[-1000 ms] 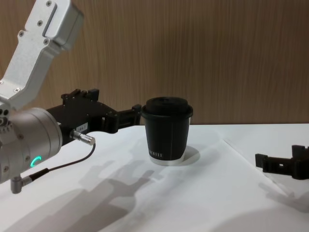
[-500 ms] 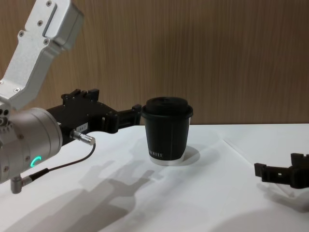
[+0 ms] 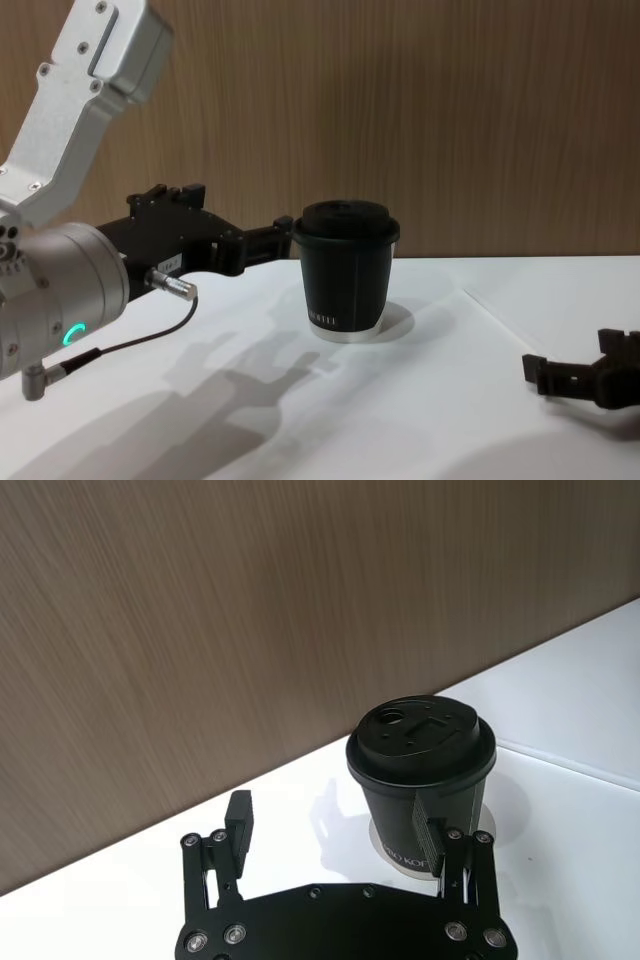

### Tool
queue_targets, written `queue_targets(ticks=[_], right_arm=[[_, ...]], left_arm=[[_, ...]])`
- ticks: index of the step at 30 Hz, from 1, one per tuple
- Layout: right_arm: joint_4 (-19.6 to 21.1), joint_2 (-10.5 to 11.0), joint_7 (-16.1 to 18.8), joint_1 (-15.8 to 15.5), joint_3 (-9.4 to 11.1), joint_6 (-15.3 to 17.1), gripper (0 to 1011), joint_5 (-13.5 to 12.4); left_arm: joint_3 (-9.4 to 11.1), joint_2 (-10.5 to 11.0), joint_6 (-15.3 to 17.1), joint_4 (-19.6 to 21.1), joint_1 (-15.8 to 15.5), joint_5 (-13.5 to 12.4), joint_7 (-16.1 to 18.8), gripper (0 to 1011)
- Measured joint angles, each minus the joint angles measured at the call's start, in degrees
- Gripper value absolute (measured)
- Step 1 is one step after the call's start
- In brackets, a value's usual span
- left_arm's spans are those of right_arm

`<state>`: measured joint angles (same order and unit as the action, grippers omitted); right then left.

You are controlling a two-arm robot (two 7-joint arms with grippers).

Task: Pick up the straw with one hand, pass it to the other hand, and insert it into the cup.

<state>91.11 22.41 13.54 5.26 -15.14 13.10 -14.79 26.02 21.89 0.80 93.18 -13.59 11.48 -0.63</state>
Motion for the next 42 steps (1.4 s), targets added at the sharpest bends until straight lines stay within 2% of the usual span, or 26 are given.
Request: queue_targets(ticks=[11, 17, 19, 20, 23, 27, 34, 35, 41, 42], right_arm=[[-0.9, -0.4, -0.5, -0.1, -0.2, -1.2, 998, 1.6], [-1.2, -0.6, -0.7, -0.1, -0.3, -1.6, 855, 2.2], [-1.3, -0.6, -0.7, -0.1, -0.3, -1.7, 840, 2.3], [-1.3, -0.6, -0.7, -0.1, -0.3, -1.7, 763, 2.3], [-1.3, -0.6, -0.7, -0.1, -0.3, -1.8, 707, 2.5], [-1.4, -0.7, -0.7, -0.2, -0.3, -1.8, 547, 2.6], [-1.5, -0.7, -0.8, -0.2, -0.3, -1.9, 363, 2.8], [-1.5, -0.7, -0.8, -0.2, -0.3, -1.9, 306, 2.8], [-1.6, -0.7, -0.9, -0.2, -0.3, -1.9, 145, 2.9], [-1.6, -0.7, -0.9, -0.2, -0.3, -1.9, 91, 3.0]], left_arm=[[0.0, 0.0, 0.0, 0.0, 0.0, 0.0, 0.0, 1003], [0.0, 0.0, 0.0, 0.0, 0.0, 0.0, 0.0, 1002], [0.0, 0.0, 0.0, 0.0, 0.0, 0.0, 0.0, 1003], [0.0, 0.0, 0.0, 0.0, 0.0, 0.0, 0.0, 1003], [0.0, 0.0, 0.0, 0.0, 0.0, 0.0, 0.0, 1003], [0.0, 0.0, 0.0, 0.0, 0.0, 0.0, 0.0, 1003], [0.0, 0.0, 0.0, 0.0, 0.0, 0.0, 0.0, 1003], [0.0, 0.0, 0.0, 0.0, 0.0, 0.0, 0.0, 1003], [0.0, 0.0, 0.0, 0.0, 0.0, 0.0, 0.0, 1003], [0.0, 0.0, 0.0, 0.0, 0.0, 0.0, 0.0, 1003]])
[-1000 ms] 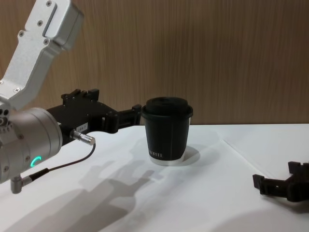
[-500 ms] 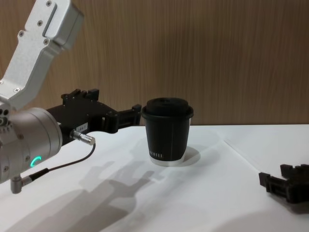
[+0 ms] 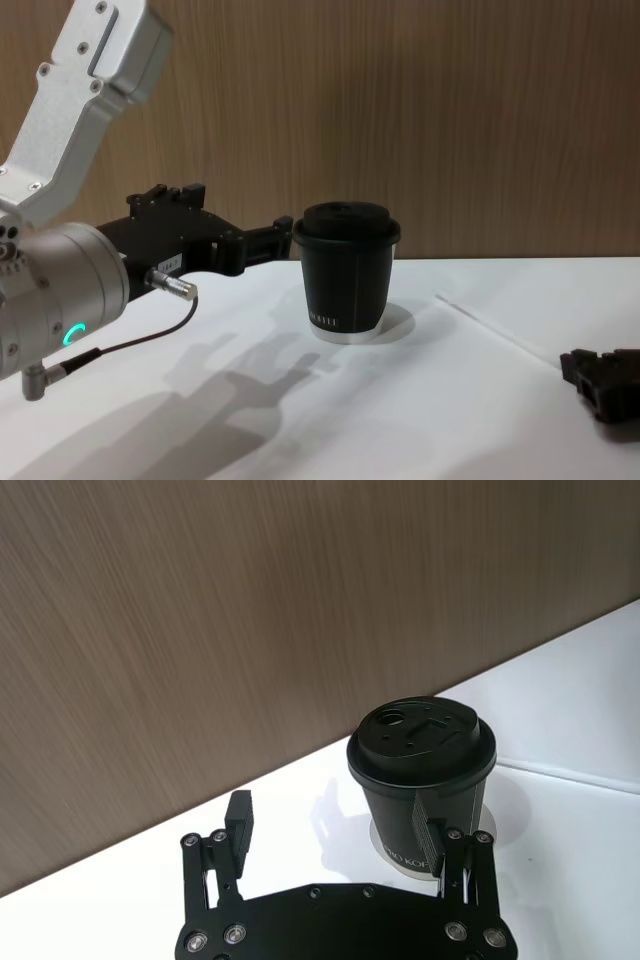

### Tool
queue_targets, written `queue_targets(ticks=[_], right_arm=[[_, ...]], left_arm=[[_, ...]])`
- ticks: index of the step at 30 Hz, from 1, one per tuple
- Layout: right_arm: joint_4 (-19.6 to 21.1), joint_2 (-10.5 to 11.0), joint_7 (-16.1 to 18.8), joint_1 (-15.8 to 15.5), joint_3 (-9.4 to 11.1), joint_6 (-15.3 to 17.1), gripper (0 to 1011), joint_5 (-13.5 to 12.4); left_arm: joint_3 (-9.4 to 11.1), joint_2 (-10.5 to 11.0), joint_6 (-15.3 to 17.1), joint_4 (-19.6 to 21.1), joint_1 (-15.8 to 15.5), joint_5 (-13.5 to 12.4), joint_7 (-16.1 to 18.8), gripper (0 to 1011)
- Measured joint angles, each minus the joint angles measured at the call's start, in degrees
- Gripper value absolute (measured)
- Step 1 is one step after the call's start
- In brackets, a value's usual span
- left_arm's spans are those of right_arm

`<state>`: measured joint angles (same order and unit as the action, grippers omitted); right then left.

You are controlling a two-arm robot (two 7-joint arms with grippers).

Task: Pick up the straw with one hand, pass it to the other hand, and insert it into the cup.

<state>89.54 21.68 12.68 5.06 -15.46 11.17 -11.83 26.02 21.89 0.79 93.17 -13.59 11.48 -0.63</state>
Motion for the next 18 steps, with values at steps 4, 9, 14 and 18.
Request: queue_targets(ticks=[4, 9, 14, 18], right_arm=[[0.0, 0.0, 0.0, 0.0, 0.0, 0.0, 34, 0.0], [0.0, 0.0, 0.0, 0.0, 0.0, -0.1, 9, 0.1], [-0.2, -0.3, -0.4, 0.0, 0.2, -0.4, 6, 0.3], [-0.4, -0.6, -1.1, 0.0, 0.5, -1.5, 6, 0.8]], left_arm=[[0.0, 0.0, 0.0, 0.0, 0.0, 0.0, 0.0, 1003], [0.0, 0.0, 0.0, 0.0, 0.0, 0.0, 0.0, 1003], [0.0, 0.0, 0.0, 0.0, 0.0, 0.0, 0.0, 1003], [0.0, 0.0, 0.0, 0.0, 0.0, 0.0, 0.0, 1003]])
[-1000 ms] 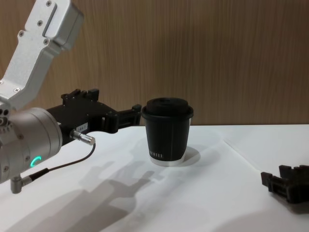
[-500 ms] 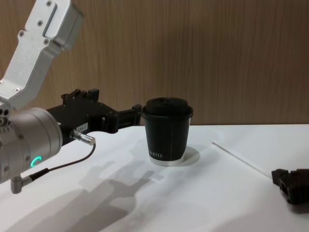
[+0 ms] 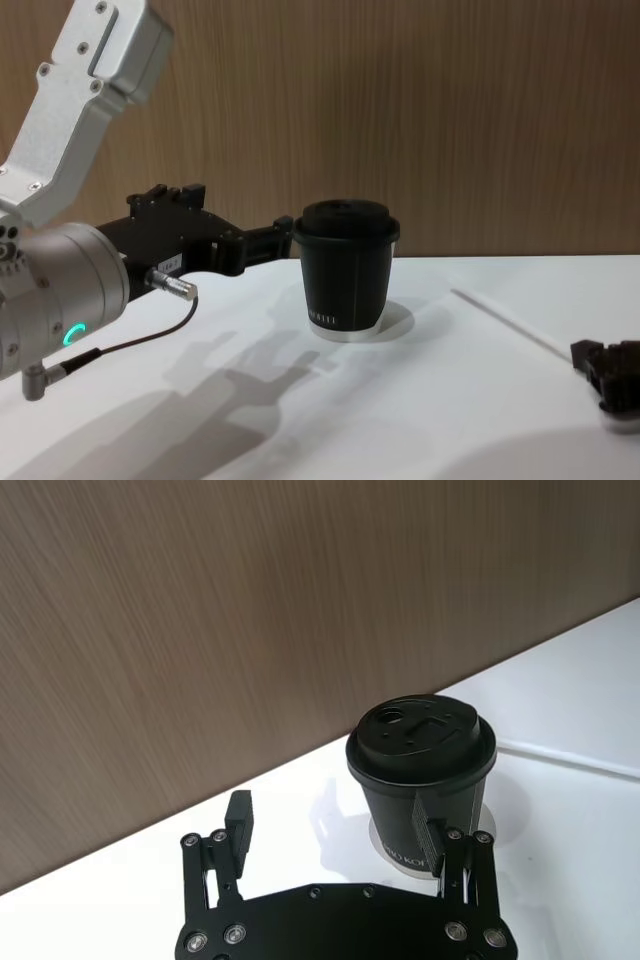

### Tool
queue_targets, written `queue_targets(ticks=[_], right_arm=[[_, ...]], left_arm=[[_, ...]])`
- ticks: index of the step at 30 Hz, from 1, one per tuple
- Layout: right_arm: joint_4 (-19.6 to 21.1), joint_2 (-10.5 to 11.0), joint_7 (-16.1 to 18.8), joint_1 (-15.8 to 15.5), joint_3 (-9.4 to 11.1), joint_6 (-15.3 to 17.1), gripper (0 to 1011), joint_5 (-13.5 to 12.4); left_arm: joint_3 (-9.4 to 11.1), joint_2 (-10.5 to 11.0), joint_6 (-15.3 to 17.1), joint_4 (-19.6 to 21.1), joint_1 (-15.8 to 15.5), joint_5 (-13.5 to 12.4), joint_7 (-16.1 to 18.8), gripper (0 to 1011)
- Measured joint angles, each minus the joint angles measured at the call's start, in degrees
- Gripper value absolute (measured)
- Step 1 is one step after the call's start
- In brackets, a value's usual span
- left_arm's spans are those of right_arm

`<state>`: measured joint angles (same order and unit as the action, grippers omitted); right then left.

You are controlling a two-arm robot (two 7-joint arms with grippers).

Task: Pick up the straw with one hand, pass it to the other hand, and insert it into the cup.

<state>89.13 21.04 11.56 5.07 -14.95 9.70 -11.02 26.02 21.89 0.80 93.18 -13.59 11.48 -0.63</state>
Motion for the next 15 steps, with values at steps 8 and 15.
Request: queue_targets(ticks=[8, 15], right_arm=[[-0.5, -0.5, -1.6, 0.3, 0.7, -4.1, 6, 1.7], [-0.9, -0.4, -2.5, 0.9, 1.3, -9.1, 6, 3.6]], left_arm=[[0.0, 0.0, 0.0, 0.0, 0.0, 0.0, 0.0, 1003], [0.0, 0.0, 0.0, 0.0, 0.0, 0.0, 0.0, 1003]])
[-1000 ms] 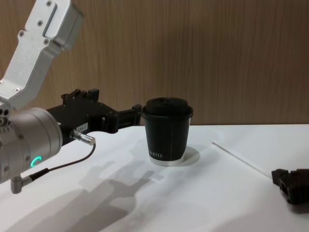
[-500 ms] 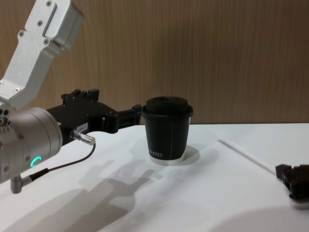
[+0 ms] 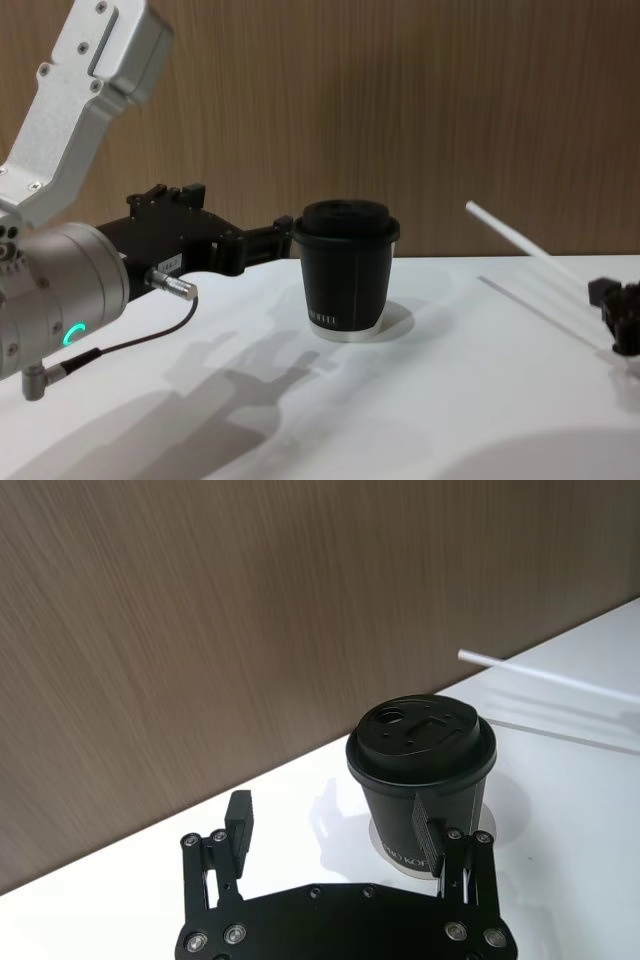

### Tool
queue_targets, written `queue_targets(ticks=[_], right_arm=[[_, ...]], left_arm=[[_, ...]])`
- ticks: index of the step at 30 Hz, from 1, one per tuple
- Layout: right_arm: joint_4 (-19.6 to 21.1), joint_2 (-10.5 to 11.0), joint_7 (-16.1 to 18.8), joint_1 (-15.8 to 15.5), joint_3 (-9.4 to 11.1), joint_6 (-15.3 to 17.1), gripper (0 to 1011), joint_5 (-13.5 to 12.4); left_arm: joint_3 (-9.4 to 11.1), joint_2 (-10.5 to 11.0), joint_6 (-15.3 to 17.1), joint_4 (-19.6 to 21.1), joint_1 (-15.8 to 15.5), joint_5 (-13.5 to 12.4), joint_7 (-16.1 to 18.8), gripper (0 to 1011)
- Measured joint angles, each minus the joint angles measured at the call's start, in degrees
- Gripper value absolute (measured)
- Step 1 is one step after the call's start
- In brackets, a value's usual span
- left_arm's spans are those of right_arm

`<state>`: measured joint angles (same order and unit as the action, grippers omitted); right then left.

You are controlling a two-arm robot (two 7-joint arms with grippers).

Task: Pick up the straw with one hand, pass it to the other hand, and insert it into the cup.

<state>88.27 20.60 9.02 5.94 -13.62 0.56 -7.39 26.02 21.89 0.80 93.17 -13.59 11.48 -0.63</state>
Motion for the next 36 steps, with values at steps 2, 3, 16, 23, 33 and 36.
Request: queue_targets(ticks=[2, 3, 16, 23, 33, 36], right_arm=[[-0.1, 0.1, -0.2, 0.1, 0.1, -1.2, 6, 0.4], [-0.1, 0.1, -0.2, 0.2, 0.2, -1.8, 6, 0.6], [-0.8, 1.5, 1.0, 1.6, 1.1, -13.4, 6, 3.0], [-1.4, 2.3, 2.8, 2.6, 1.2, -19.5, 6, 3.3], [-2.8, 3.5, 7.5, 4.8, 0.8, -29.2, 6, 1.7], [-3.1, 3.8, 8.7, 5.4, 0.7, -31.3, 6, 1.2]], left_arm=[[0.0, 0.0, 0.0, 0.0, 0.0, 0.0, 0.0, 1002], [0.0, 0.0, 0.0, 0.0, 0.0, 0.0, 0.0, 1002], [0.0, 0.0, 0.0, 0.0, 0.0, 0.0, 0.0, 1003], [0.0, 0.0, 0.0, 0.0, 0.0, 0.0, 0.0, 1003], [0.0, 0.0, 0.0, 0.0, 0.0, 0.0, 0.0, 1003], [0.0, 0.0, 0.0, 0.0, 0.0, 0.0, 0.0, 1003]])
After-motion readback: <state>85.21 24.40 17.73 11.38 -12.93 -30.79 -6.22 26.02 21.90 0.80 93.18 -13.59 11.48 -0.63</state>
